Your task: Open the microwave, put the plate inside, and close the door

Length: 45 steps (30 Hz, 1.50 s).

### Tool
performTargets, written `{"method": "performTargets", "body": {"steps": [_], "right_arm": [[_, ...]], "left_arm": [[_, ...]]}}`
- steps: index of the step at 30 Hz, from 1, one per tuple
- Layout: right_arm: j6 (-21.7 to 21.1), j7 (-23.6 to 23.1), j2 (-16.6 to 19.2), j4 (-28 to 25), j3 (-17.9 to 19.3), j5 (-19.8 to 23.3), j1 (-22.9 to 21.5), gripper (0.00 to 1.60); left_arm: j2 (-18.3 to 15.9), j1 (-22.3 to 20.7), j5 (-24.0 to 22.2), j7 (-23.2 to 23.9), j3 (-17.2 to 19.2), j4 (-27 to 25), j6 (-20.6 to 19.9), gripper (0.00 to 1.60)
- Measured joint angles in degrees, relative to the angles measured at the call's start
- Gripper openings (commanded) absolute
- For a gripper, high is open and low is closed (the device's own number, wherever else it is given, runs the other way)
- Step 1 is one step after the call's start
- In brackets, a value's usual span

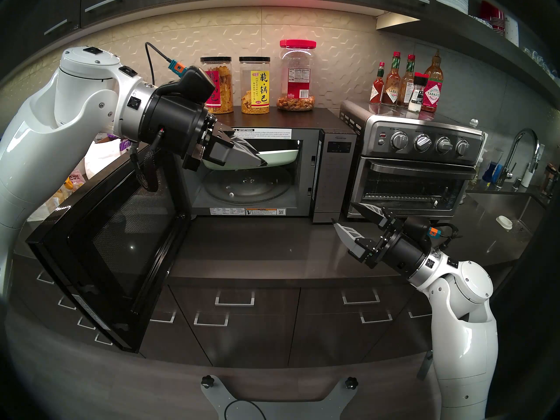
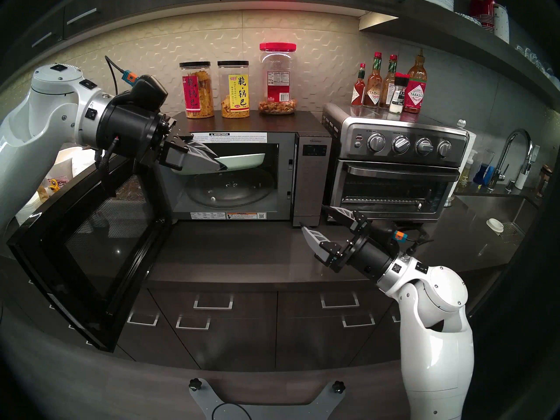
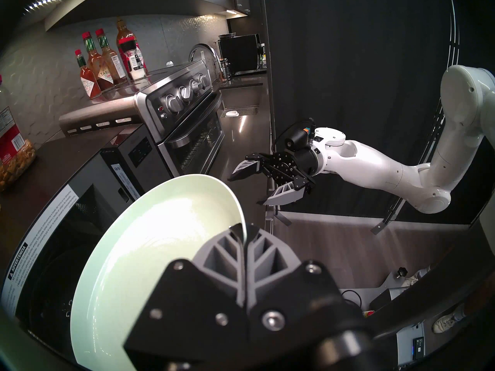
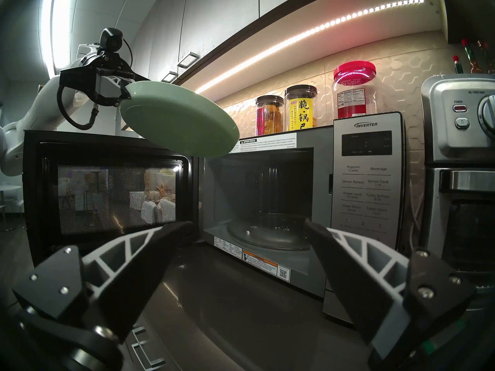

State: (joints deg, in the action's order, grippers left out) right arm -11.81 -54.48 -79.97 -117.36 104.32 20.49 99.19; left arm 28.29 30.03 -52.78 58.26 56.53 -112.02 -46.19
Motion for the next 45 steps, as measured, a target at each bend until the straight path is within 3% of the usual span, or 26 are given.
{"method": "performTargets", "body": {"steps": [45], "right_arm": [[-0.9, -0.3, 0.0, -0.6, 0.0, 0.0, 0.0, 1.6]], "left_arm": [[0.0, 0.0, 0.0, 0.0, 0.0, 0.0, 0.0, 0.0]]}}
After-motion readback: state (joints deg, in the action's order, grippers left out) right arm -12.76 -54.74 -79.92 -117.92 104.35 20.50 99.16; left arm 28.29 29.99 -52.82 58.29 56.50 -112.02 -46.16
